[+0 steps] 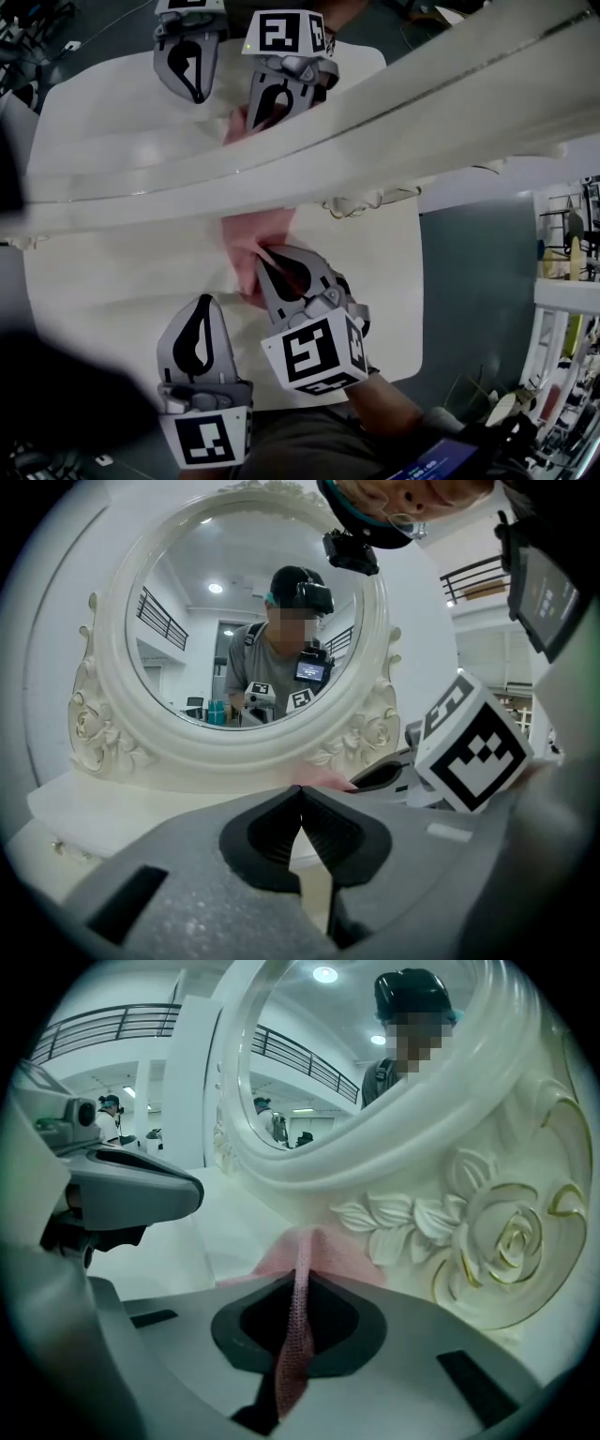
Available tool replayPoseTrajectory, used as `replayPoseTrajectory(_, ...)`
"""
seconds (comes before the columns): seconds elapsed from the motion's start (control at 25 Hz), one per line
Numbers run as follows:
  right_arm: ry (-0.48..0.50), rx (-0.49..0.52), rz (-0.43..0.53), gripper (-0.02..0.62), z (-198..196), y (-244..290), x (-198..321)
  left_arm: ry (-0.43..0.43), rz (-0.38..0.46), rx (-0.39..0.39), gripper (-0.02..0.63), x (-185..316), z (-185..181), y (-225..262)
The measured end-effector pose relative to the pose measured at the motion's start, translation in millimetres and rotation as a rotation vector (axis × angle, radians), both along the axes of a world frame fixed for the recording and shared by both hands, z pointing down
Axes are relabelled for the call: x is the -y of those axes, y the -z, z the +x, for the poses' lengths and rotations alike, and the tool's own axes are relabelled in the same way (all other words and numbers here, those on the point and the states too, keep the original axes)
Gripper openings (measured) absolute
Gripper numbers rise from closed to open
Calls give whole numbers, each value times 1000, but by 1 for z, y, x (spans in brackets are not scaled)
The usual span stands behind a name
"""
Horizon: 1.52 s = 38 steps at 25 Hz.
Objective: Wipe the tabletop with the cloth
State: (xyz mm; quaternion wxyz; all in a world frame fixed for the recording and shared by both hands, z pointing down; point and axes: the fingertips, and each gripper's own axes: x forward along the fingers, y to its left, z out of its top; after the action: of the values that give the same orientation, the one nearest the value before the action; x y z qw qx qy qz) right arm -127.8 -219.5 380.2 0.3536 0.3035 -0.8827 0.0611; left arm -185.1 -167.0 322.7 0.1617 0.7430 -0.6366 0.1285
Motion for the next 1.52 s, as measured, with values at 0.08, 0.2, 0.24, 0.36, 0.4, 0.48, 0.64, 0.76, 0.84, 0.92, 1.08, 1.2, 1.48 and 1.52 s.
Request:
replayPoseTrajectory(0.08,-17,-3,3,20,3,-5,2,-14,3,1,15,2,0,-4)
replayPoseTrajectory(0.2,-46,-5,12,21,25,-12,7,-37,11,3,15,6,20,-10)
replayPoseTrajectory(0.24,-54,-5,14,20,39,-12,8,-43,14,4,15,7,32,-10)
replayPoseTrajectory(0.36,-79,-4,23,21,89,-2,7,-63,24,12,15,5,80,2)
replayPoseTrajectory(0.4,-89,-4,26,21,105,1,6,-71,26,14,15,3,95,5)
replayPoseTrajectory(0.48,-109,-7,29,21,125,1,3,-88,29,15,15,1,112,5)
replayPoseTrajectory(0.64,-138,-8,37,21,129,-5,-2,-116,41,14,15,-5,115,1)
replayPoseTrajectory(0.76,-164,-6,42,20,143,-2,-3,-142,41,20,15,-5,128,4)
replayPoseTrajectory(0.84,-182,-4,43,21,158,-1,-1,-155,39,24,15,-5,140,6)
replayPoseTrajectory(0.92,-200,-4,42,21,174,0,0,-166,34,27,15,-4,153,7)
replayPoseTrajectory(1.08,-234,-8,43,21,206,-1,2,-203,38,31,15,-1,182,6)
replayPoseTrajectory(1.2,-259,-11,47,21,232,-1,2,-224,43,35,15,-1,204,6)
replayPoseTrajectory(1.48,-330,-10,77,20,293,11,-2,-284,72,44,15,-5,258,20)
replayPoseTrajectory(1.52,-339,-9,86,20,301,16,-3,-294,81,46,15,-7,265,24)
